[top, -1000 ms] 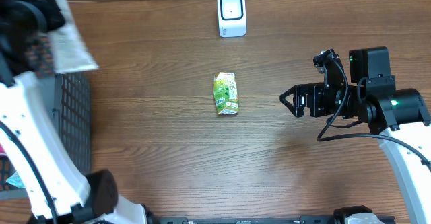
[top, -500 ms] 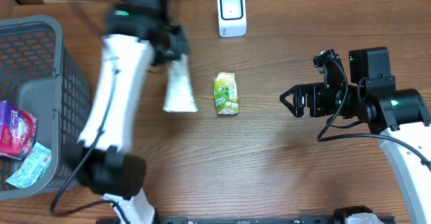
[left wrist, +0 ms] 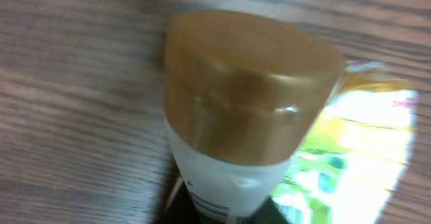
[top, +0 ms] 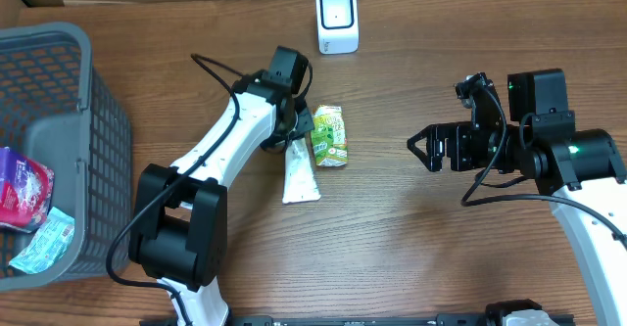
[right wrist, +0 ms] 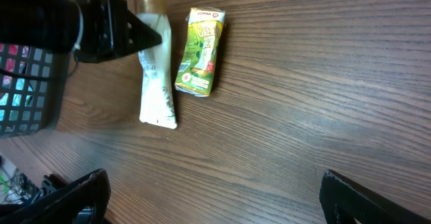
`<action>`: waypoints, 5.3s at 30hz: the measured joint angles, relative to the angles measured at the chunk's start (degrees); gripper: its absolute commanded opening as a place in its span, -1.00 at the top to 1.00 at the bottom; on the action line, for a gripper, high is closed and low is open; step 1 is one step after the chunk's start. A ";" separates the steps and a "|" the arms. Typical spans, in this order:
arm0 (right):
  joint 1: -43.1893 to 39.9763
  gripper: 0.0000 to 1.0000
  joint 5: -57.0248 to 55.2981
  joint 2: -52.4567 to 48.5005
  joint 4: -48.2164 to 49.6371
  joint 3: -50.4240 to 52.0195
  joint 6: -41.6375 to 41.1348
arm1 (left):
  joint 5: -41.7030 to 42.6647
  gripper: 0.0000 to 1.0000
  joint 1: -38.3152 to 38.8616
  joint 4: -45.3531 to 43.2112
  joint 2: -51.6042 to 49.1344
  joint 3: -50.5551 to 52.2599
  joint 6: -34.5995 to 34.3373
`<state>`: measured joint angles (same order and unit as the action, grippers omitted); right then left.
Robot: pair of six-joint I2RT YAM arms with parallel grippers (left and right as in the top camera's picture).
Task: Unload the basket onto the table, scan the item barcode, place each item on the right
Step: 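Place the white tube on the table left of the green tea carton, then reach into the basket and grasp the purple-red snack pack with left gripper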
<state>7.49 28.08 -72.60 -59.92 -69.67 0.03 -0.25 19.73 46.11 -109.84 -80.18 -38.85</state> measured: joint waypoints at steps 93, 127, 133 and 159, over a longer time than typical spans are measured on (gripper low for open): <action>0.00 -1.00 0.00 0.00 -0.66 0.00 0.00 | -15.87 -0.90 -64.02 26.67 0.66 -32.37 33.22; -0.02 -1.00 0.02 0.00 -0.66 0.00 0.00 | -16.35 -0.81 -64.11 15.56 -7.08 -32.22 50.80; -0.02 -1.00 0.00 0.00 -0.68 0.00 -0.04 | -16.33 -0.72 -65.09 16.22 -7.43 -32.22 51.10; 0.00 -1.00 -0.48 0.00 -1.27 0.00 0.00 | -14.47 0.92 -66.38 19.96 -13.25 -32.26 47.34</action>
<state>7.49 27.59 -72.60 -61.19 -69.67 0.03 -14.72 -46.65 66.06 -123.09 -112.44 8.49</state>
